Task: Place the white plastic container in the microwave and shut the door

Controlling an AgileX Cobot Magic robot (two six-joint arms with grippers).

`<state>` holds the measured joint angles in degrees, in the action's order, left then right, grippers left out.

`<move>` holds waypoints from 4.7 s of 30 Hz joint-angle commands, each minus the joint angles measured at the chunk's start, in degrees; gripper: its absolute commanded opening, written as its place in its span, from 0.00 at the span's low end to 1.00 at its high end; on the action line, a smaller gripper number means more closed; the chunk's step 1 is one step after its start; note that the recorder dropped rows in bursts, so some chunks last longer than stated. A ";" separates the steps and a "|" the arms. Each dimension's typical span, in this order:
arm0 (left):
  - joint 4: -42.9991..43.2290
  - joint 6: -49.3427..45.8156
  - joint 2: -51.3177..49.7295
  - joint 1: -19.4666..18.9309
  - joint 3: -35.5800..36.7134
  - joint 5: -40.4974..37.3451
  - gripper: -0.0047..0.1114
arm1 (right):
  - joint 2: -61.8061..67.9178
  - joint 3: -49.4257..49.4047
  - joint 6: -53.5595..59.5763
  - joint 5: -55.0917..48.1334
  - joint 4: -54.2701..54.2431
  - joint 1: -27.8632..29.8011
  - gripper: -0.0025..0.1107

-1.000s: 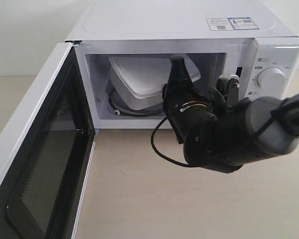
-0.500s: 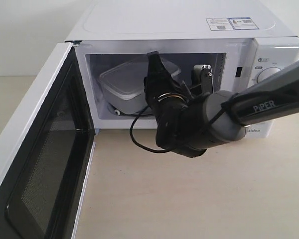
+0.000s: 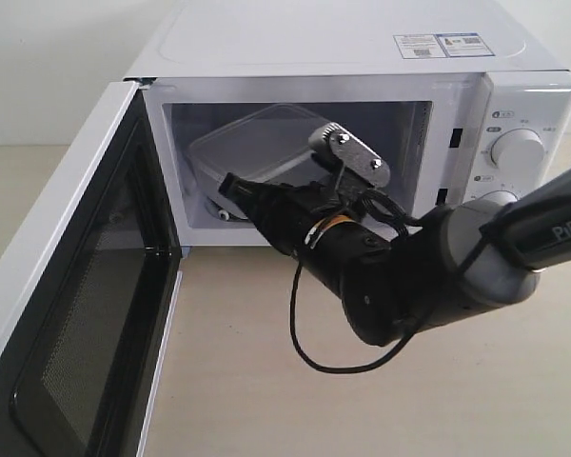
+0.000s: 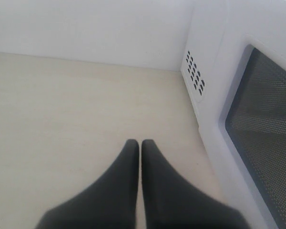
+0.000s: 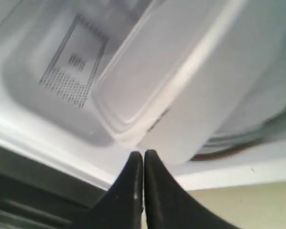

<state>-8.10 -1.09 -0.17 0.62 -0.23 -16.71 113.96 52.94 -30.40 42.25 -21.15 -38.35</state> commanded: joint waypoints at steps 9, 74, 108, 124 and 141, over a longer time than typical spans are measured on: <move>-0.28 0.06 0.17 -0.16 0.23 0.02 0.08 | 9.03 15.26 12.84 -10.77 -3.82 2.23 0.02; -0.28 0.06 0.17 -0.16 0.23 0.02 0.08 | -50.54 -25.16 56.05 -24.38 -19.23 -4.14 0.02; -0.28 0.06 0.17 -0.16 0.23 0.02 0.08 | -113.96 -52.94 33.63 -44.44 11.96 27.90 0.02; -0.28 0.06 0.17 -0.16 0.23 0.02 0.08 | -113.96 -52.94 36.52 -59.34 12.80 28.43 0.02; -0.28 0.06 0.17 -0.16 0.23 0.02 0.08 | -113.96 -52.94 34.81 -62.40 12.46 45.65 0.02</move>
<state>-8.10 -1.09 -0.17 0.62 -0.23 -16.71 0.24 -0.07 4.67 -20.24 -8.98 7.19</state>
